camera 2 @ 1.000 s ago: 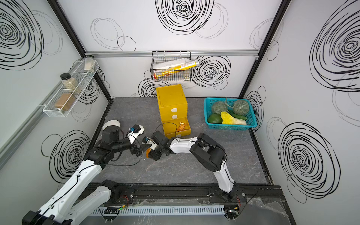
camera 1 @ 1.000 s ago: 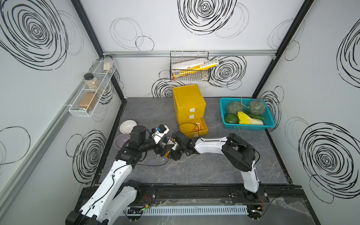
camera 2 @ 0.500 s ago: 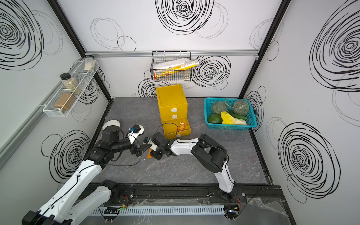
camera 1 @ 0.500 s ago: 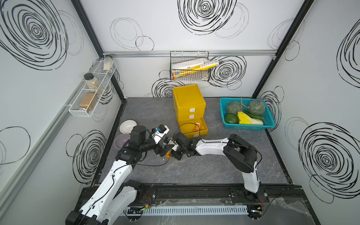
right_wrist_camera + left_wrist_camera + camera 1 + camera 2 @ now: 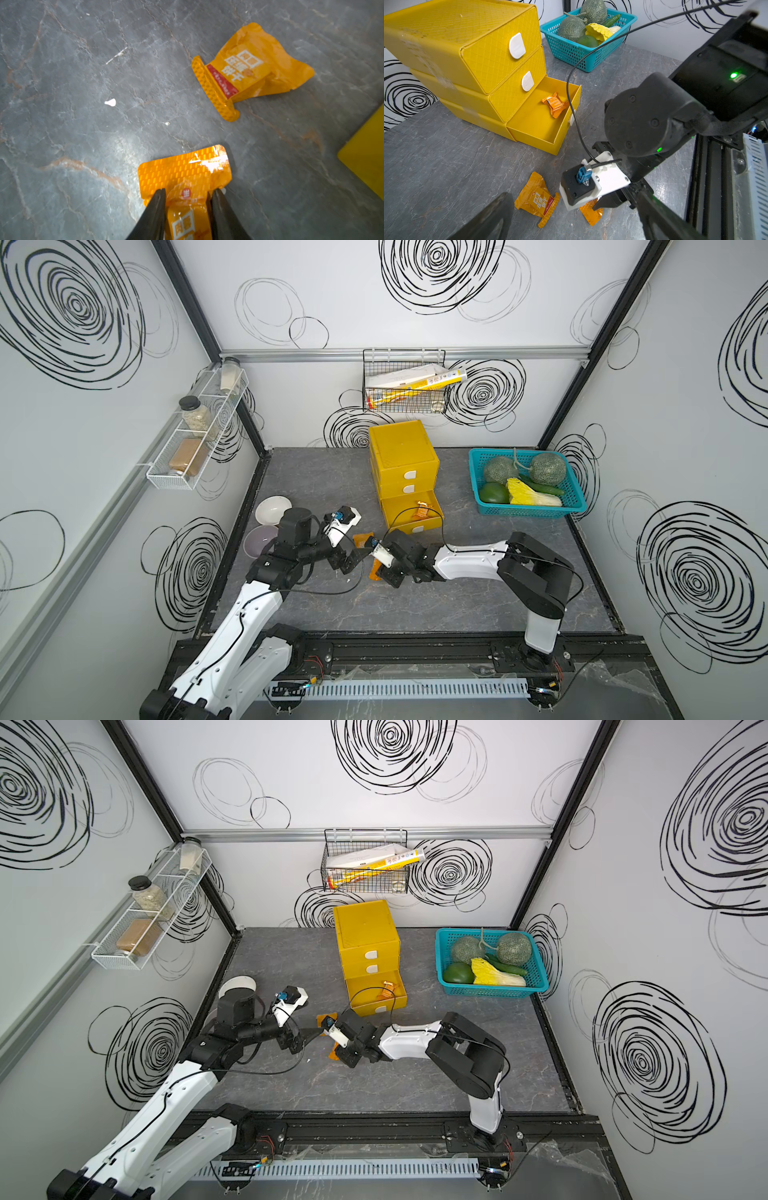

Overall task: Place the cookies into the drawer by color
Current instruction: Pick up the cookie at the center of the board.

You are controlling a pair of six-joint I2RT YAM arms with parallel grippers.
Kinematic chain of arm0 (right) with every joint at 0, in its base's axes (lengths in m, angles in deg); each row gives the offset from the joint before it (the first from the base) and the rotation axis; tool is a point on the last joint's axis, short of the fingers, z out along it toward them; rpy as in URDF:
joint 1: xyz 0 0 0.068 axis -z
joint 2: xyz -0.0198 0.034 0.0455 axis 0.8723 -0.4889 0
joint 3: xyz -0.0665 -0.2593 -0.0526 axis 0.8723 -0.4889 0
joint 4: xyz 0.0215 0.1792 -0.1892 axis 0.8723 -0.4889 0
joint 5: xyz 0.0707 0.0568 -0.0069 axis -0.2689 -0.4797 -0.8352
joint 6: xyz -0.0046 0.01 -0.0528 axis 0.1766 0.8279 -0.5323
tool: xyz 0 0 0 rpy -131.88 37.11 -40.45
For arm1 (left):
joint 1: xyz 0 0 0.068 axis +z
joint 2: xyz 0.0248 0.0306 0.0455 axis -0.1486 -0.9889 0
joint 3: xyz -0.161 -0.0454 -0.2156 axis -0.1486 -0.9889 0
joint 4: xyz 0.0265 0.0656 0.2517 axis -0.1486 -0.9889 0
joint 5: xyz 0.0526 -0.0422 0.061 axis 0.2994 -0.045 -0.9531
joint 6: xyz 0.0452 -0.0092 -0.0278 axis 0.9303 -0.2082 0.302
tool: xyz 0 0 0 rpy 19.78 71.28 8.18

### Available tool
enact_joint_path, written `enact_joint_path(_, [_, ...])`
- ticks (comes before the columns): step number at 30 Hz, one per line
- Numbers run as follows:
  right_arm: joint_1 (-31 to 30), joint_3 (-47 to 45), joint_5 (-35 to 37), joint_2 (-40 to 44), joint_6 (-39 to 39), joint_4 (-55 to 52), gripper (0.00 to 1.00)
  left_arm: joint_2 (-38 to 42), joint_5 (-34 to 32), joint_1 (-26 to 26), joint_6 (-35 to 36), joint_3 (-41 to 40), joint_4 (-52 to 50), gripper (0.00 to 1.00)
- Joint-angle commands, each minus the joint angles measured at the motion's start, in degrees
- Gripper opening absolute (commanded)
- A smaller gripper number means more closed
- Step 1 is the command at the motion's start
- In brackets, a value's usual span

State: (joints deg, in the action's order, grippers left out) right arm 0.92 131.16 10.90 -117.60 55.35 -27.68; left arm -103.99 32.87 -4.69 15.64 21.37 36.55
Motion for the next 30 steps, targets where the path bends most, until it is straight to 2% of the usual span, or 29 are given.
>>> enact_joint_path(1, [-0.17, -2.36, 1.68, 2.96, 2.16, -1.67, 0.27, -0.21, 0.87, -0.35, -0.26, 1.04, 1.88, 0.99])
enact_joint_path(8, [1.28, -4.54, 3.87, 9.94, 5.67, -1.88, 0.24, 0.02, 0.84, -0.45, -0.29, 1.04, 1.72, 0.99])
enact_joint_path(19, [8.52, -4.36, 5.12, 20.21, 11.72, -2.81, 0.23, 0.12, 0.28, -0.66, -0.89, 1.61, 1.13, 0.99])
enact_joint_path(30, [15.40, -1.34, 13.46, 19.80, 17.61, 0.06, 0.22, 0.38, -0.65, -1.00, -1.21, 0.83, 2.36, 0.99])
